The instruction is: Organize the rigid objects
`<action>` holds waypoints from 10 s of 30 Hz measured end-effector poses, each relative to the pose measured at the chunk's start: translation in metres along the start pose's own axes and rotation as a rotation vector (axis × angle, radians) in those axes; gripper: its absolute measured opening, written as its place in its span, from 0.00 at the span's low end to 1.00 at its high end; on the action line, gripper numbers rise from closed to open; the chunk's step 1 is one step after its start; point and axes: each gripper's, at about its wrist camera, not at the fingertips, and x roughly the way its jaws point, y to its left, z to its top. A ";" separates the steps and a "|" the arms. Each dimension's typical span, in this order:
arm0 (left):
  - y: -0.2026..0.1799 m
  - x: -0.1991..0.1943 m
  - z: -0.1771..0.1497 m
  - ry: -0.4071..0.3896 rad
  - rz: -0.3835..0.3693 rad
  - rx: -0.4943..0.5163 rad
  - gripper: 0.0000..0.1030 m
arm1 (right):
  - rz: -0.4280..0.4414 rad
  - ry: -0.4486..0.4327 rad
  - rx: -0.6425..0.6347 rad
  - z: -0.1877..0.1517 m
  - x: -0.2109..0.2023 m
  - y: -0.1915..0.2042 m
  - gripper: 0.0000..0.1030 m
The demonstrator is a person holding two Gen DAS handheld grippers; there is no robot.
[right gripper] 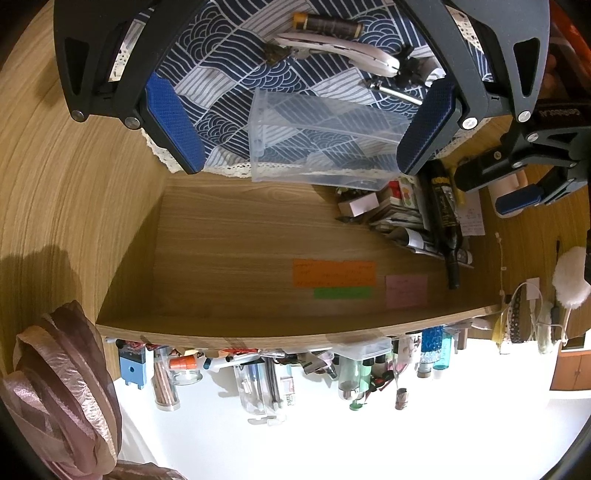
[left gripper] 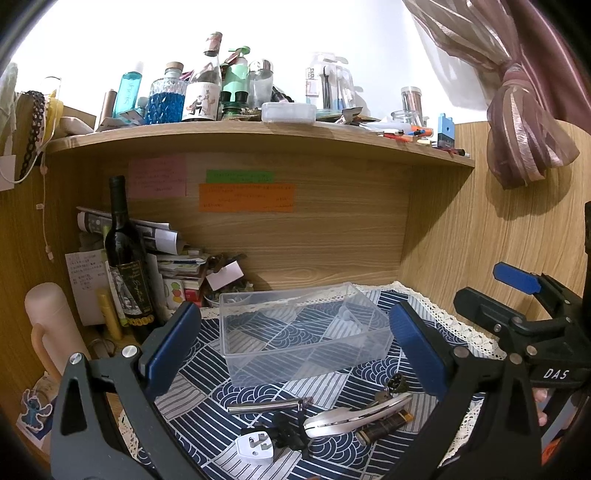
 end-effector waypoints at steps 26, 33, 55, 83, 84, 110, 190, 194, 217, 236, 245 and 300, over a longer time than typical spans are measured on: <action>0.015 0.020 -0.018 0.113 -0.014 -0.027 0.91 | 0.057 0.073 0.016 -0.013 0.017 -0.008 0.99; 0.032 0.034 -0.050 0.244 0.008 -0.046 0.76 | 0.107 0.237 0.049 -0.042 0.043 -0.012 0.84; 0.046 0.072 -0.132 0.530 -0.001 -0.120 0.62 | 0.079 0.562 0.078 -0.128 0.086 0.010 0.90; 0.055 0.059 -0.055 0.316 0.006 -0.109 0.37 | 0.019 0.289 0.005 -0.046 0.068 -0.007 0.79; 0.054 0.060 -0.049 0.307 0.008 -0.103 0.37 | 0.012 0.272 -0.003 -0.040 0.068 -0.008 0.79; 0.055 0.215 -0.031 0.535 -0.047 0.009 0.37 | 0.158 0.464 -0.063 -0.011 0.225 -0.008 0.79; 0.067 0.111 -0.138 0.598 -0.024 -0.014 0.42 | 0.389 0.617 -0.162 -0.103 0.132 0.040 0.35; 0.069 0.102 -0.129 0.551 -0.023 -0.014 0.42 | 0.364 0.552 -0.127 -0.089 0.125 0.030 0.35; 0.073 0.103 -0.038 0.350 0.019 -0.031 0.42 | 0.206 0.206 -0.029 0.015 0.104 -0.016 0.34; 0.065 0.197 -0.049 0.515 -0.021 0.047 0.42 | 0.177 0.401 -0.130 -0.013 0.215 -0.002 0.34; 0.065 0.208 -0.051 0.530 -0.025 0.063 0.42 | 0.226 0.528 -0.187 -0.031 0.250 0.015 0.34; 0.031 0.144 -0.128 0.675 -0.123 0.039 0.29 | 0.132 0.627 -0.008 -0.113 0.130 -0.048 0.36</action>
